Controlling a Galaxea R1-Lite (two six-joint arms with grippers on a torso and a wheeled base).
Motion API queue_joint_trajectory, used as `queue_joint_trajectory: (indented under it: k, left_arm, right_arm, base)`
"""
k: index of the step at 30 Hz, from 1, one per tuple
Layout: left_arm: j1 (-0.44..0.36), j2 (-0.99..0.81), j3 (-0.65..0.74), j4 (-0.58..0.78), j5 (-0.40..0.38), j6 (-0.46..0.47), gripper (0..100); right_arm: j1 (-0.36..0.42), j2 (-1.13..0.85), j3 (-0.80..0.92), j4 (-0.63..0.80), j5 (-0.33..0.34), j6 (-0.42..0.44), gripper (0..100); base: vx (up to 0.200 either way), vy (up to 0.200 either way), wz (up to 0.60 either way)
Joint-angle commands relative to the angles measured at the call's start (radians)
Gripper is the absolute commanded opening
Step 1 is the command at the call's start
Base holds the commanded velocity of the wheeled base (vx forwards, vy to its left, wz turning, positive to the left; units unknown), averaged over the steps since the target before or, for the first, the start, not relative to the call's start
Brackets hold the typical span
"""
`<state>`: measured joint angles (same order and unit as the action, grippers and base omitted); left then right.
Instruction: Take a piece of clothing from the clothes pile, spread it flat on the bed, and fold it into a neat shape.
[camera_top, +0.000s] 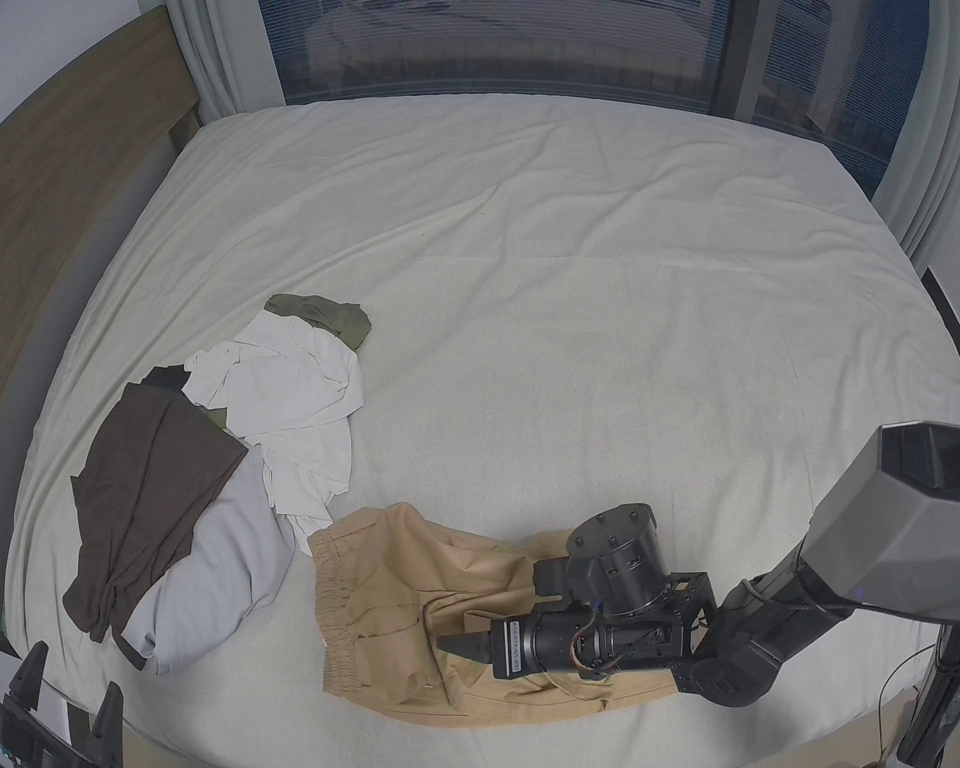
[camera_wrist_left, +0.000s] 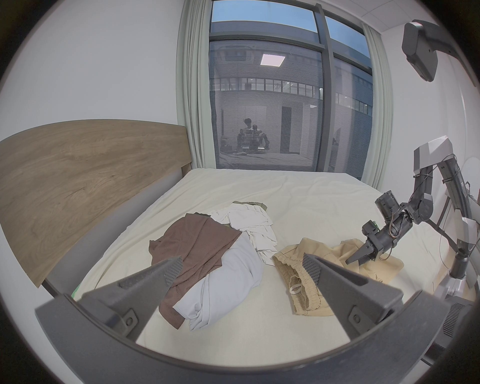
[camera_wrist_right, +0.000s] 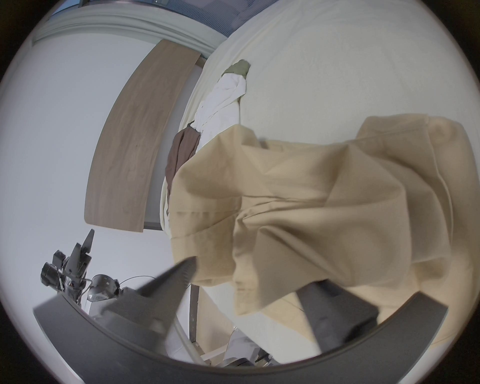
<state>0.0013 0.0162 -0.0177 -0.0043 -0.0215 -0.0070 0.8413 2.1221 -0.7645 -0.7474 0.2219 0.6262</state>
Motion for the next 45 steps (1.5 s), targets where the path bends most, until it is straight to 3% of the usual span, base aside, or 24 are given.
queue_joint_trajectory:
  k: [1,17,29,30,45]
  left_arm:
    - [0.000,-0.016,0.018,0.000,0.000,-0.001,100]
    - [0.000,-0.016,0.018,0.000,0.000,-0.001,100]
    - [0.000,-0.016,0.018,0.000,0.000,0.001,100]
    - [0.000,-0.016,0.018,0.000,0.000,0.001,100]
    - [0.000,-0.016,0.018,0.000,0.000,0.001,100]
  right_arm:
    - [-0.016,-0.001,0.005,-0.020,-0.018,0.001,0]
    - [-0.237,-0.094,0.007,-0.138,-0.058,0.009,0]
    - [-0.258,-0.056,0.080,-0.216,-0.056,0.007,0]
    - [-0.258,-0.056,0.090,-0.230,-0.055,0.007,100]
    - [-0.183,-0.099,0.229,-0.306,-0.053,0.101,100]
  base:
    - [0.000,0.000,0.00]
    - [0.000,0.000,0.00]
    - [0.000,0.000,0.00]
    - [0.000,0.000,0.00]
    - [0.000,0.000,0.00]
